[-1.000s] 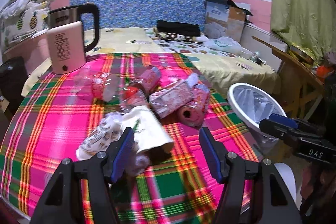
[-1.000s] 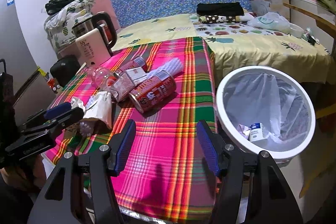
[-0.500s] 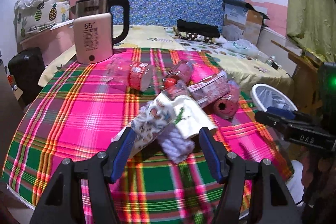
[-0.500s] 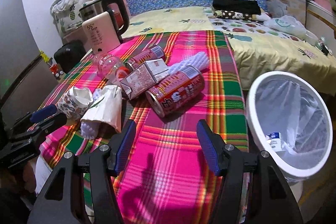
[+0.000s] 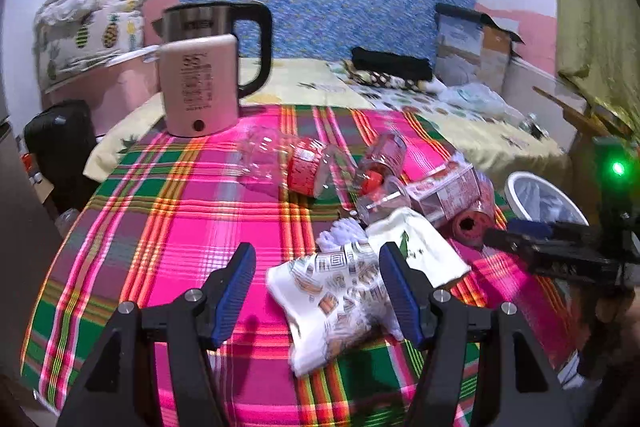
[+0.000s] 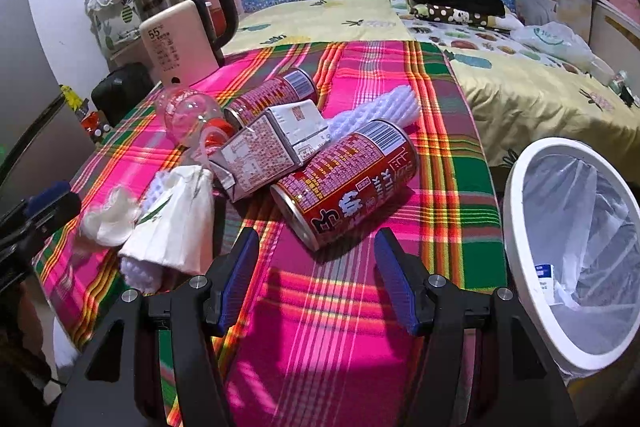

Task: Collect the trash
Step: 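Grasp the white printed paper cup with the left tool while the right tool grasps the red can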

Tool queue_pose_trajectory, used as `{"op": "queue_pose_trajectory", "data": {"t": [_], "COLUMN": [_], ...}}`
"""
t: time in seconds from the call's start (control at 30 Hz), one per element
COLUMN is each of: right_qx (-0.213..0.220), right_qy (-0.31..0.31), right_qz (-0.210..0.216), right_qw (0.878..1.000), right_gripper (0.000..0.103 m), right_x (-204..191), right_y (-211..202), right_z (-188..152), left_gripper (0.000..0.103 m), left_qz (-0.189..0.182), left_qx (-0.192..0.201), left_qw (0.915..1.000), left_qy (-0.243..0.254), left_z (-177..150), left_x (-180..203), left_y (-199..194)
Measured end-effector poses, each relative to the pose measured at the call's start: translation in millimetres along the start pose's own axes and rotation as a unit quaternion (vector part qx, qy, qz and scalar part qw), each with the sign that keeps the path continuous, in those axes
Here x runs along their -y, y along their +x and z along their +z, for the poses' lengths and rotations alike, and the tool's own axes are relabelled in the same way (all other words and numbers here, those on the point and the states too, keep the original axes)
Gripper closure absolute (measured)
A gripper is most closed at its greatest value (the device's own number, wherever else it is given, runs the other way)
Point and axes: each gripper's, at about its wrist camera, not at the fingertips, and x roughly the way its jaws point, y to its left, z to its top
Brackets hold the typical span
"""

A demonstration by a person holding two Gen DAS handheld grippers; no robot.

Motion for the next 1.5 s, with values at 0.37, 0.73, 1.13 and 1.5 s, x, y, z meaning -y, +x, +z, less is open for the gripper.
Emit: {"op": "queue_pose_trajectory", "data": {"t": [0.37,0.73,1.13,1.5], "right_qx": [0.006,0.043,0.030,0.006], "right_qy": [0.034,0.057,0.037,0.042], "right_qz": [-0.049,-0.032,-0.034,-0.023], "right_qw": [0.998,0.997,0.998,0.999], "right_gripper": [0.041,0.041,0.041,0.041], "right_x": [31,40,41,45], "right_y": [-3,-24,5,10], "right_z": [3,9,18,16], "left_gripper": [0.037,0.036,0.023,0.018], "left_qz": [-0.036,-0.047,-0.057,-0.116], "left_qx": [-0.034,-0.066,-0.088,-0.093], "left_qw": [0.9986,0.9947,0.9895,0.9831], "left_qy": [0.021,-0.064,-0.099,-0.107], "left_z": [-10,-12,-17,-4], "left_x": [2,-17,-11,-4], "left_y": [8,26,42,62]}}
